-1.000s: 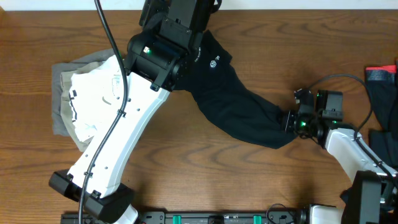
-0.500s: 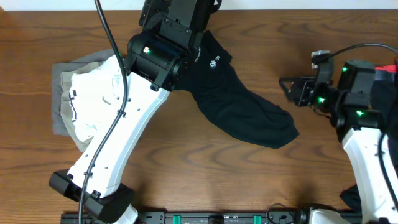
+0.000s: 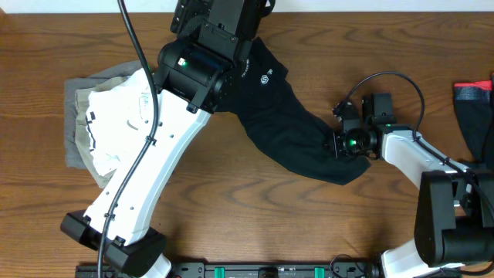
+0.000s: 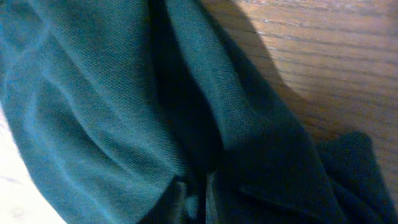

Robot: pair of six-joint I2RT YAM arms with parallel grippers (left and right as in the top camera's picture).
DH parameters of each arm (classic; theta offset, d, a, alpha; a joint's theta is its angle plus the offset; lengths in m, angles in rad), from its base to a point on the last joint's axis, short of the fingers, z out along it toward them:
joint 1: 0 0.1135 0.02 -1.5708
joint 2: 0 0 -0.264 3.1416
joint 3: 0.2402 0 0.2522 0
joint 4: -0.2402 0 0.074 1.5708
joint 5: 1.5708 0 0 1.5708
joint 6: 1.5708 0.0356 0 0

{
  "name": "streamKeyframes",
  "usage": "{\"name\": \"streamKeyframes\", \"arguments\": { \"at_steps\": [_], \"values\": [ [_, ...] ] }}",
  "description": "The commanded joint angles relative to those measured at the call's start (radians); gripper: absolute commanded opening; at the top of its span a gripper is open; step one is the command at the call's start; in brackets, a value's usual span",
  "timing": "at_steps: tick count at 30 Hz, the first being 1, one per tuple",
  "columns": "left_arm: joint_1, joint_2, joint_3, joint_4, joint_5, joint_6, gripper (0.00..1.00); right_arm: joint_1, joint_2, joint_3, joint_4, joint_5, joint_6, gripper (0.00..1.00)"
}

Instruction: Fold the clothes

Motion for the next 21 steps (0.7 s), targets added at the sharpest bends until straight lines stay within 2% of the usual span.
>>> {"name": "streamKeyframes", "arguments": {
  "at_steps": [1, 7, 11, 16, 21],
  "values": [
    [0.001, -0.02, 0.021, -0.002, -0.013, -0.02, 0.74, 0.009, -0.071, 0.019, -0.031, -0.044, -0.013, 0.01],
    [0.001, -0.02, 0.021, -0.001, -0.013, -0.02, 0.75, 0.008, -0.34, 0.164, -0.222, -0.163, -0.07, 0.01],
    [0.001, -0.02, 0.021, -0.001, -0.013, -0.021, 0.75, 0.007, -0.494, 0.268, -0.246, -0.209, -0.071, 0.01],
    [0.001, -0.02, 0.021, -0.019, -0.012, -0.048, 0.75, -0.004, -0.603, 0.352, -0.247, 0.006, -0.027, 0.01],
    [0.001, -0.02, 0.021, -0.058, -0.002, -0.082, 0.76, -0.04, -0.584, 0.356, -0.263, 0.155, 0.018, 0.01]
  ]
}}
